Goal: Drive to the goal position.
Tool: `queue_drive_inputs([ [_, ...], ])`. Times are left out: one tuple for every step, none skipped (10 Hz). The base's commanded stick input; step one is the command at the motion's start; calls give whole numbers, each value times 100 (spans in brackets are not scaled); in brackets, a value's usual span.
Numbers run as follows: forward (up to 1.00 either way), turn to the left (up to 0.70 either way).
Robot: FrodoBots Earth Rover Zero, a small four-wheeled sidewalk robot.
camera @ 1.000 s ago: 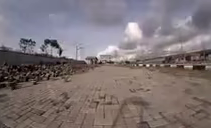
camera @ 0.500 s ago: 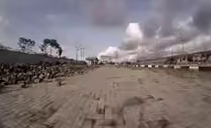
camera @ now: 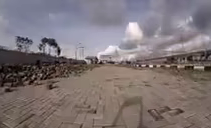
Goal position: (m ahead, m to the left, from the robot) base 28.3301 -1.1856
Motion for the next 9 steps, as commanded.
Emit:
queue_drive_inputs([
  [100,0],
  [100,0],
  [100,0],
  [100,0],
  [100,0],
  [100,0],
  [100,0],
  [100,0],
  [100,0],
])
